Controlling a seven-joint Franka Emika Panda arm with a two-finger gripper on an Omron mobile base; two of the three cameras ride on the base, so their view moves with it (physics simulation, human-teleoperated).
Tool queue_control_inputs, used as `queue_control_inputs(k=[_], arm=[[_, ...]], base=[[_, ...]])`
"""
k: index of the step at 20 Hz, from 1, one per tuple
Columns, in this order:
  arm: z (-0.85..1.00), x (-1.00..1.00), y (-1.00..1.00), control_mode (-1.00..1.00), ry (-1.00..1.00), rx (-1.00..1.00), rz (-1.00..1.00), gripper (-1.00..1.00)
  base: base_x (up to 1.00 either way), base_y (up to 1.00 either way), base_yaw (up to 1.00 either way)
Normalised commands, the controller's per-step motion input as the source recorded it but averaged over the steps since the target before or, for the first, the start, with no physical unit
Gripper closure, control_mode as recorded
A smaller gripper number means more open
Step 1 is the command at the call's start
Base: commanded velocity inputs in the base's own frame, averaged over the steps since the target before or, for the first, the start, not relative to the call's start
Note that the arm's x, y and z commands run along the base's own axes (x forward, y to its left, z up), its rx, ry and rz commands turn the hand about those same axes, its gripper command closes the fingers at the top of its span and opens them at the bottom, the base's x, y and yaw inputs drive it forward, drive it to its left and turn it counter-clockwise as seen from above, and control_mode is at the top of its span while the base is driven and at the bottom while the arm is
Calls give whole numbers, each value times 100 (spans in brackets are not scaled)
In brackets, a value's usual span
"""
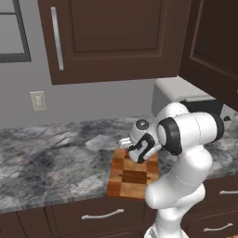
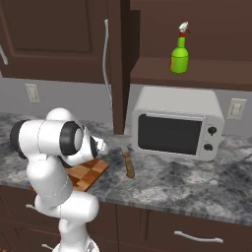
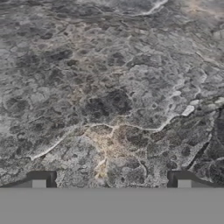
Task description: Move the cutting board and knife to the sink. Then move spray from the cabinet to the counter.
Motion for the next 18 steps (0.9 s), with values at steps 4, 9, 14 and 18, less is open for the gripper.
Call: queue_control_inputs(k=[4, 9, 14, 18], arm=[[-3, -16, 0, -100, 0, 0, 0, -100], [60, 21, 3, -100, -8, 0, -9, -100], [94, 47, 0, -100, -26, 0, -6, -100], [96, -32, 2, -100, -9, 0, 0, -100]], base=[[0, 0, 0], [0, 0, 0], [0, 0, 0], [0, 0, 0]])
